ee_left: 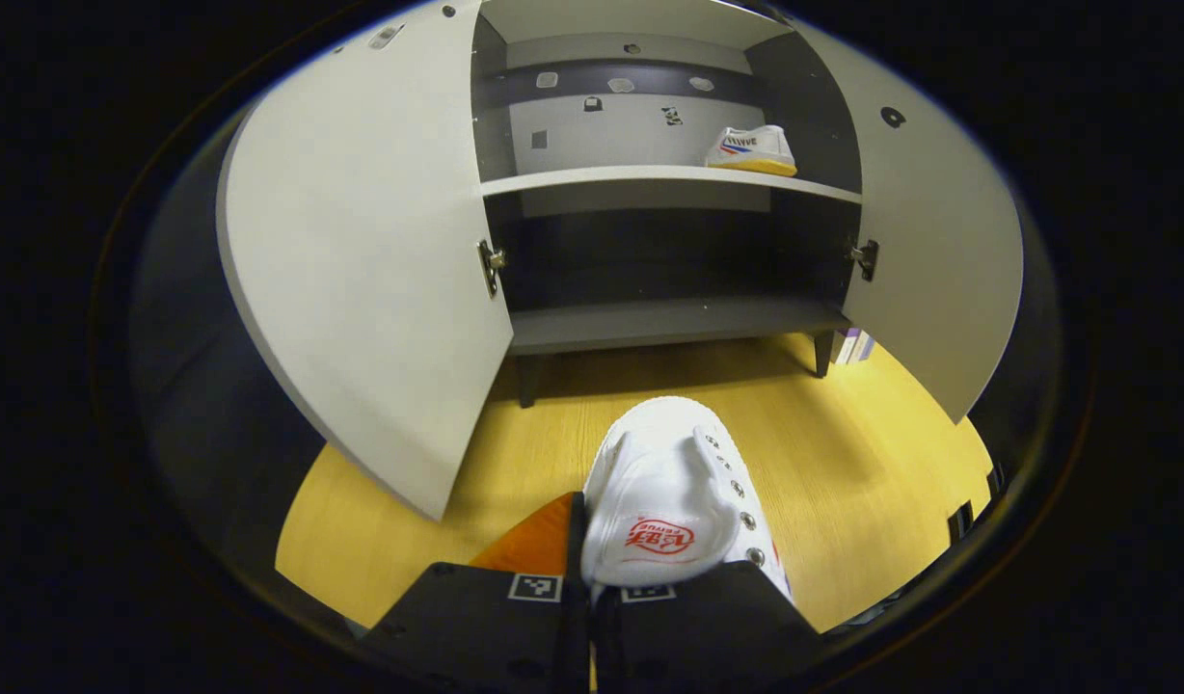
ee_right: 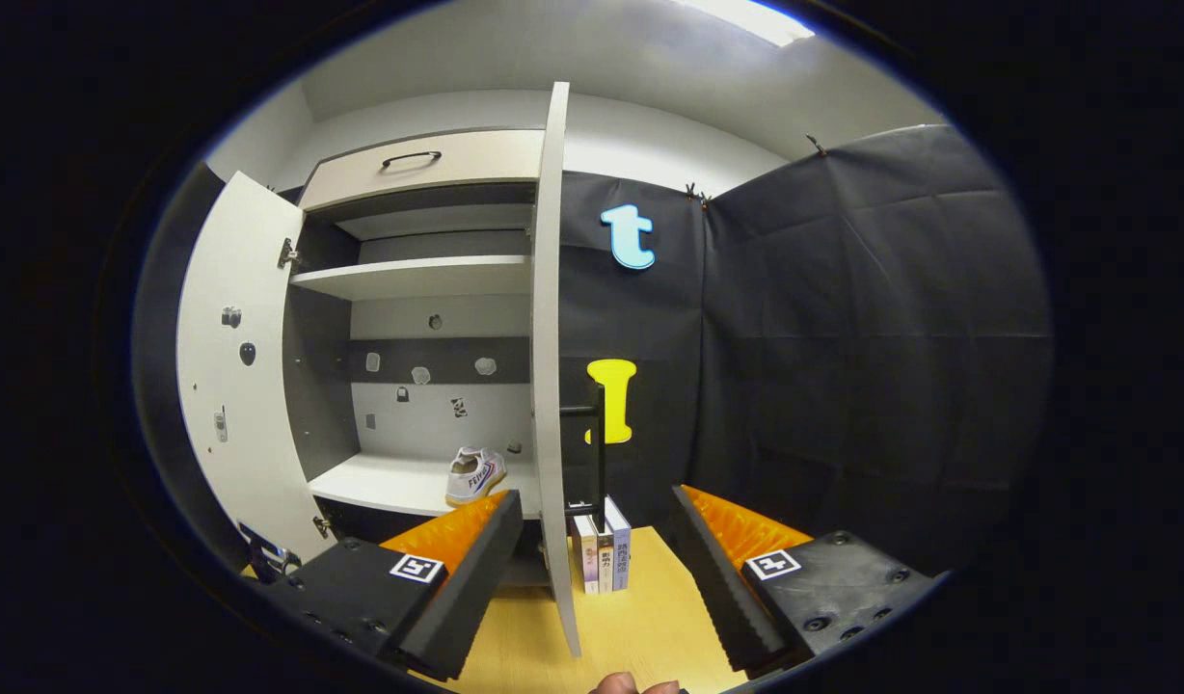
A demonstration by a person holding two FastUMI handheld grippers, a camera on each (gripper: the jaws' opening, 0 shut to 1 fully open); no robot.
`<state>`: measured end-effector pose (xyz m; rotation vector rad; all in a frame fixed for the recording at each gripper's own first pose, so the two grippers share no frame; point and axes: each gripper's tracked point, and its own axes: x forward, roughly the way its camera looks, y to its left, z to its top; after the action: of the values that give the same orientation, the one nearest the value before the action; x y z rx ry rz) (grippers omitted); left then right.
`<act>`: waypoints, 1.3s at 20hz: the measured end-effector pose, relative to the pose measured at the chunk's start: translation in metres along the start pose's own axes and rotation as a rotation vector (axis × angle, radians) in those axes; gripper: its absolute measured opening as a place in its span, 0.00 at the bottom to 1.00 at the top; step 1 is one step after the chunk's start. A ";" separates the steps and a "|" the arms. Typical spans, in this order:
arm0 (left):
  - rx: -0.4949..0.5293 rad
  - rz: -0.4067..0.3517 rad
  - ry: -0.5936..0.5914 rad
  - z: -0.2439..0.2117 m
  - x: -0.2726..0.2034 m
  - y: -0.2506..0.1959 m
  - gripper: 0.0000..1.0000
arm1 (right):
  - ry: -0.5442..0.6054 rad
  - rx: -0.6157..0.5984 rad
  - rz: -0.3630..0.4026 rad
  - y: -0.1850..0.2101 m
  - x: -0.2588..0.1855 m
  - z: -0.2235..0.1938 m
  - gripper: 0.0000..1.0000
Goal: Grab one shoe with the right hand and put it into the shoe cabinet, grab the other shoe with the left hand and put it into the shoe cabinet; then close the right door with the right hand and the left door with the left hand.
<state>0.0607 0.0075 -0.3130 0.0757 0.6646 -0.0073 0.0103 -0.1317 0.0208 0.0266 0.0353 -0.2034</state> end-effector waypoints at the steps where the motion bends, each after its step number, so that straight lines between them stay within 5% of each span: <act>1: -0.016 0.002 -0.006 0.016 -0.005 -0.002 0.08 | 0.003 0.004 0.005 -0.002 0.001 -0.001 0.98; 10: -0.123 -0.024 -0.151 0.199 -0.020 -0.016 0.08 | 0.046 0.008 -0.018 -0.043 0.015 -0.020 0.98; 14: -0.132 0.031 -0.227 0.283 0.000 -0.005 0.08 | 0.062 0.029 -0.041 -0.063 0.025 -0.030 0.98; 23: -0.073 0.065 -0.180 0.383 0.114 -0.017 0.08 | 0.097 0.032 -0.090 -0.101 0.053 -0.047 0.98; 26: -0.031 0.135 -0.125 0.395 0.159 -0.009 0.09 | 0.108 0.027 -0.124 -0.120 0.057 -0.051 0.98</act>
<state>0.4291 -0.0269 -0.1019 0.0891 0.5334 0.1273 0.0404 -0.2587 -0.0350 0.0624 0.1418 -0.3258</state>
